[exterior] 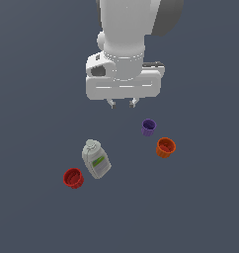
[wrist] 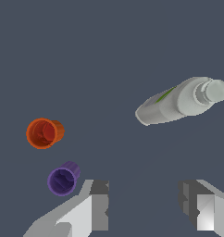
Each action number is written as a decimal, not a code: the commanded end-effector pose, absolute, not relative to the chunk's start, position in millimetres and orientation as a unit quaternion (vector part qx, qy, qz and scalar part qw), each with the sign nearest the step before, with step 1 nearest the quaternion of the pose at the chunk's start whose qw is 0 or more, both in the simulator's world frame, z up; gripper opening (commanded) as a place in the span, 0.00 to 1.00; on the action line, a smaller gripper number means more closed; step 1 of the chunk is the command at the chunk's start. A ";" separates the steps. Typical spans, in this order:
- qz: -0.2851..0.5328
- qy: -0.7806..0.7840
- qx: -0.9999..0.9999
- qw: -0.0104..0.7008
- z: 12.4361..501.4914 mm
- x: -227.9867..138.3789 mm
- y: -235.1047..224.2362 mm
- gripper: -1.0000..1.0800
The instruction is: Pick up a designated object from a clutter of objects.
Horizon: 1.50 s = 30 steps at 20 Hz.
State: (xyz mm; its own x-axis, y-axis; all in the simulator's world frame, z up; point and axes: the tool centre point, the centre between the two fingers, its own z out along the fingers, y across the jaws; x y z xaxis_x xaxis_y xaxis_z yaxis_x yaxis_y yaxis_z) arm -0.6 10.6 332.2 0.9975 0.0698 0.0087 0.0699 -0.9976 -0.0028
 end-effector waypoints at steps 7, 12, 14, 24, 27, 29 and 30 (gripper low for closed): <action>-0.011 -0.028 -0.999 -0.012 318.5 6.3 19.6 0.62; -0.021 -0.019 -0.999 -0.029 300.6 14.6 32.7 0.62; -0.027 -0.016 -0.999 -0.037 291.3 18.5 40.2 0.62; -0.072 -0.005 -0.995 -0.069 232.9 34.3 96.6 0.62; -0.086 -0.005 -0.994 -0.072 214.7 35.5 117.1 0.62; -0.096 -0.006 -0.993 -0.073 202.5 35.1 131.4 0.62; -0.101 -0.007 -0.992 -0.072 196.5 34.6 138.7 0.62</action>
